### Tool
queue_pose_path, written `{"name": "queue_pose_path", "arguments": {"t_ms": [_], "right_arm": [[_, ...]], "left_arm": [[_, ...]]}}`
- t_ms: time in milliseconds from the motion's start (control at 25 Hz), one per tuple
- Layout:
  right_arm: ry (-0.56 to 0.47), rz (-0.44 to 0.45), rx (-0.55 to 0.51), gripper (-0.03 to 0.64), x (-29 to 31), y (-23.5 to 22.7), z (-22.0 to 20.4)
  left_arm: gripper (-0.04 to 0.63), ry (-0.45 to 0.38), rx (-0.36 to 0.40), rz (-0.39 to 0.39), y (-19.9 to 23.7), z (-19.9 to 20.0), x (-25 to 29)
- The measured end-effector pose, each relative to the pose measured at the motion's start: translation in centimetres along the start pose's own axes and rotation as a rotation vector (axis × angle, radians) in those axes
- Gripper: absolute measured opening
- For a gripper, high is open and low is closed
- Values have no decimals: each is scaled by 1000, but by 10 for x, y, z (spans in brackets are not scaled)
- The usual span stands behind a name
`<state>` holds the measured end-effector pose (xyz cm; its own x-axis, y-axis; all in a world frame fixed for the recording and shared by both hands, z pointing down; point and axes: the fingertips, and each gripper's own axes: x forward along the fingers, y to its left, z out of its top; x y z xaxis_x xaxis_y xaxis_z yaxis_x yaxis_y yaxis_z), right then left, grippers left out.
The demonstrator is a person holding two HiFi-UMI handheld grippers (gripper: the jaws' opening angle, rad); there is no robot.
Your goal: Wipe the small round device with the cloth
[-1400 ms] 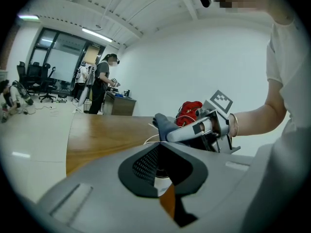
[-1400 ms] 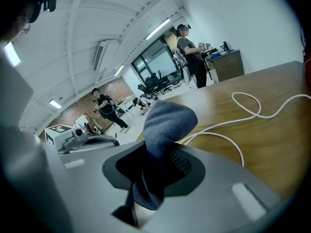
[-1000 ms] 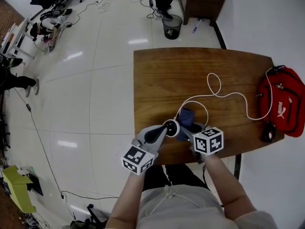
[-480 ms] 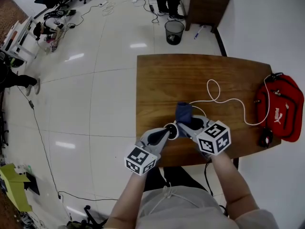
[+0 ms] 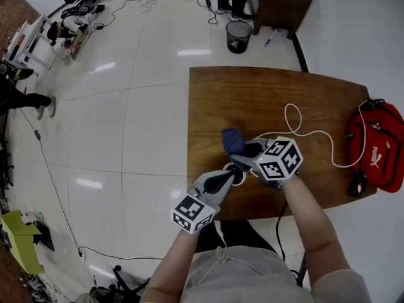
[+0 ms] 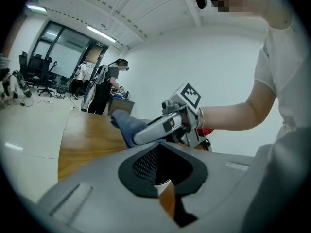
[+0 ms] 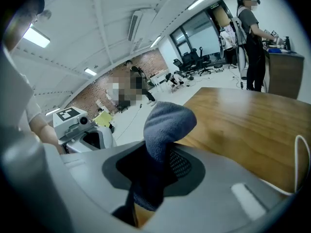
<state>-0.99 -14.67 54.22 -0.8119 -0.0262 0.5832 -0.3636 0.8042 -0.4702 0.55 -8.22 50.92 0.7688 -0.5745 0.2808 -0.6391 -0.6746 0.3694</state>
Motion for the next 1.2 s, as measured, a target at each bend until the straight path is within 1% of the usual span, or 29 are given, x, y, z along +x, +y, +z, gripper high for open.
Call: {"name": "queue_pose_path", "arguments": {"t_ms": [120,200,360,480,560,640,720,800,880,960,1040,1120,1200], "right_arm": [[3,30,59,107,8,-9,-3],[13,24,70,107,13,-16,-5],[113,-49,16,106,26,-34,-23],[181,-69,5,106,33,-41,-40],[182,-78,31,107,36,-44,-45],[165,-94,48,107,32,-46,-40],[141,-102,15,106,21,-39,-23],[122,-66,-56,106,8,-18,4],[150,14,-145,106,-1,13,28],[236,96,-231,106,-2,43,40],[342,147,-300,107,6,60,38],[429,163,-337,106,18,63,27],[495,161,-346,106,30,59,15]], "left_arm": [[6,-8,-5,-8,0,1,2],[6,-3,1,-10,0,1,3],[6,12,3,-16,1,-1,1],[6,10,3,-19,0,0,2],[6,10,0,-23,0,0,1],[6,19,2,-24,2,-1,0],[6,26,23,-19,3,2,-3],[6,10,43,-13,5,11,-9],[6,-6,57,-2,11,19,-18],[6,-8,75,18,22,22,-28],[6,-5,86,44,34,22,-36],[6,3,81,67,45,21,-43],[6,7,71,85,52,18,-52]]}}
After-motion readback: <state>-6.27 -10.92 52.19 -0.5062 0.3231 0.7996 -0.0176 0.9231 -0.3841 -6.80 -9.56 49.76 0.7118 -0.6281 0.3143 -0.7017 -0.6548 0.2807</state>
